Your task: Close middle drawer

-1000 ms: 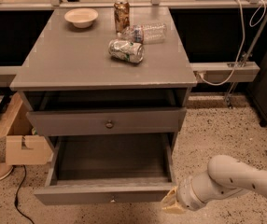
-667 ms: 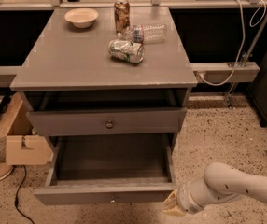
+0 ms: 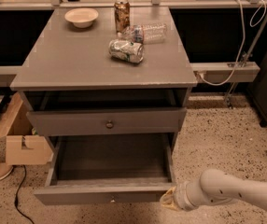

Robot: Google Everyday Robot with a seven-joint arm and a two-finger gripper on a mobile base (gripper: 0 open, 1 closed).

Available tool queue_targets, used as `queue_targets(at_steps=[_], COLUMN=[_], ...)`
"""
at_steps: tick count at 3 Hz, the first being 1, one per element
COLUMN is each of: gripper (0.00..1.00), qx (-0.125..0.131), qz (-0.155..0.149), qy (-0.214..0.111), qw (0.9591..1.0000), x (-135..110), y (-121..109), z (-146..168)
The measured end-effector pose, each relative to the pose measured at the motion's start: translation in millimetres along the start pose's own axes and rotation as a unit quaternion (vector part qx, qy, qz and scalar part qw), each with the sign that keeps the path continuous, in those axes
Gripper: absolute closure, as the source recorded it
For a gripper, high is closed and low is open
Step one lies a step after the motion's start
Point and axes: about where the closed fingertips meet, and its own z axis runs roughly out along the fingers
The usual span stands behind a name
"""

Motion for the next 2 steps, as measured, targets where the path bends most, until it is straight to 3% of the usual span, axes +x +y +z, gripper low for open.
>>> queue_targets(at_steps=[1,2], gripper=[1.0,1.0], qx=[0.022,0.06], qz=[-0.011,-0.027], qy=[-0.003,-0.013], qw=[0.9997,0.9977], x=[-2.7,-11.2], y=[-10.9,-33.0], z=[8.8,18.0])
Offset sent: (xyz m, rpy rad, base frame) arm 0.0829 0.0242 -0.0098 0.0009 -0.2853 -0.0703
